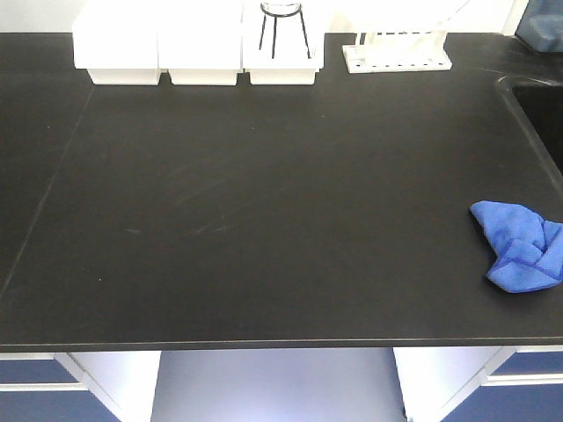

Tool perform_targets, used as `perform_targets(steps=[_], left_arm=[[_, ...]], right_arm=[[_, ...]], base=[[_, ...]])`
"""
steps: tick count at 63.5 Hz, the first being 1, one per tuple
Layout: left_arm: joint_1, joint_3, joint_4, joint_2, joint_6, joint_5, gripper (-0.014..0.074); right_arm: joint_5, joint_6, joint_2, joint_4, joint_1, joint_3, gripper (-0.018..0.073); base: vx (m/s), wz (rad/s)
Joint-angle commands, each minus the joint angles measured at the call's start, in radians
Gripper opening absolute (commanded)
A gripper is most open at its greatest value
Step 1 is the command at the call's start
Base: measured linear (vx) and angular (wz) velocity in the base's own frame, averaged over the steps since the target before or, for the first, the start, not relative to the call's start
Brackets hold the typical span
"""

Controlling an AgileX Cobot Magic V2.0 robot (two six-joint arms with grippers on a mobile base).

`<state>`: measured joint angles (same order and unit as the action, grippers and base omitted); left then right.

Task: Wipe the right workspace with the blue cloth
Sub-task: 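Move the right gripper toward the blue cloth near the sink, then grasp the blue cloth with the right gripper and lift it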

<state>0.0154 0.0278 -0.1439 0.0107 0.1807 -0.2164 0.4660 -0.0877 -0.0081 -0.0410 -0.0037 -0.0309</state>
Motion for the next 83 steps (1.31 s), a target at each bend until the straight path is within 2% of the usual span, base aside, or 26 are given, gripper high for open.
perform_targets(steps=[1,7,12,18,25,29,34,39,48,55,66,83], left_arm=[[-0.005,0.030,-0.001,0.017,0.008,0.082,-0.0006],[-0.005,0.030,-0.001,0.017,0.008,0.082,-0.0006],[-0.005,0.030,-0.001,0.017,0.008,0.082,-0.0006],[-0.005,0.030,-0.001,0.017,0.008,0.082,-0.0006],[-0.005,0.030,-0.001,0.017,0.008,0.082,-0.0006],[-0.005,0.030,-0.001,0.017,0.008,0.082,-0.0006],[-0.005,0.030,-0.001,0.017,0.008,0.082,-0.0006],[-0.005,0.030,-0.001,0.017,0.008,0.082,-0.0006],[-0.005,0.030,-0.001,0.017,0.008,0.082,-0.0006],[-0.005,0.030,-0.001,0.017,0.008,0.082,-0.0006],[-0.005,0.030,-0.001,0.017,0.008,0.082,-0.0006],[-0.005,0.030,-0.001,0.017,0.008,0.082,-0.0006]], right_arm=[[0.199,0.067,-0.011,0.004,-0.005,-0.016,-0.0008],[0.238,0.153,-0.011,0.008,-0.005,0.014,-0.0008],[0.113,0.202,-0.011,0.008,-0.005,0.096,-0.0004],[-0.203,0.198,-0.004,0.012,-0.005,0.279,-0.0004],[-0.589,0.101,0.088,0.000,-0.005,0.521,-0.0004],[-0.779,0.088,0.176,-0.050,-0.005,0.616,-0.0004],[-0.923,0.127,0.309,-0.142,-0.005,0.691,-0.0004],[-0.943,0.213,0.441,-0.278,-0.005,0.706,-0.0003],[-0.825,0.384,0.658,-0.518,-0.005,0.706,0.0000],[-0.761,0.496,0.821,-0.633,-0.005,0.706,0.0006],[-0.813,0.508,1.041,-0.700,-0.005,0.706,0.0080],[-0.852,0.658,1.300,-0.691,-0.005,0.706,0.0347]], base=[[0.00,0.00],[0.00,0.00],[0.00,0.00],[0.00,0.00],[0.00,0.00],[0.00,0.00],[0.00,0.00],[0.00,0.00],[0.00,0.00],[0.00,0.00],[0.00,0.00],[0.00,0.00]])
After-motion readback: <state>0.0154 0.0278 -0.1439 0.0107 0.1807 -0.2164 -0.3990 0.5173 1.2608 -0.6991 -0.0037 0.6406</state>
